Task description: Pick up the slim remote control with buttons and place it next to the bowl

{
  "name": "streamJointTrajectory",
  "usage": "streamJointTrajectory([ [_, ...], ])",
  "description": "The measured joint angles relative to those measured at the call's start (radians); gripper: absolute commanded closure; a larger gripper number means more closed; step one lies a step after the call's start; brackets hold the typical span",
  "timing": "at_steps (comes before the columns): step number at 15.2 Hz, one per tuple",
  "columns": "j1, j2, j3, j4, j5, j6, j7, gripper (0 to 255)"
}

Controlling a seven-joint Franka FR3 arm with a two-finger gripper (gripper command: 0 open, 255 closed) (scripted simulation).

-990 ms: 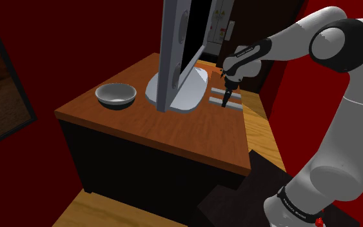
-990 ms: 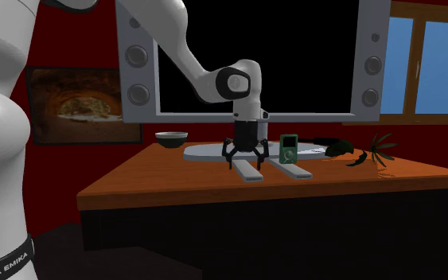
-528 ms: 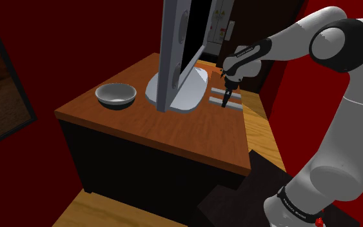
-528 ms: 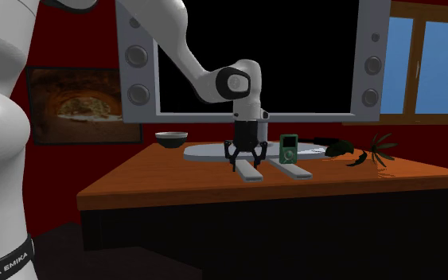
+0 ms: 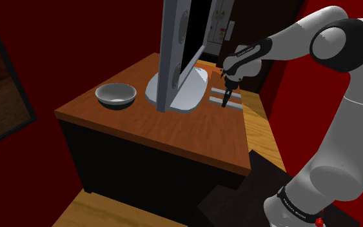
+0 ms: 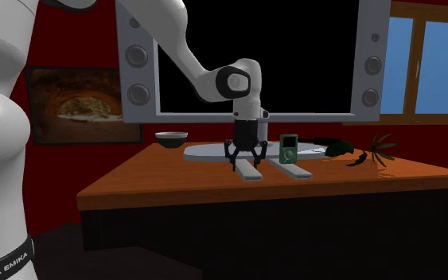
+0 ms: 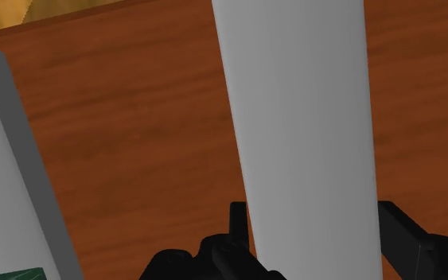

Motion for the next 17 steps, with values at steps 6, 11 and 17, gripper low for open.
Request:
streamJointTrajectory([
  [6,0.006,-0.045,-0.008,0.024,-0.027,-0.066,0.018,255],
  [11,0.01,-0.074,-0.012,0.059,-0.044,-0.126,0.031,255],
  [17,0.013,-0.11,-0.015,0.098,-0.064,-0.198,0.045,255],
])
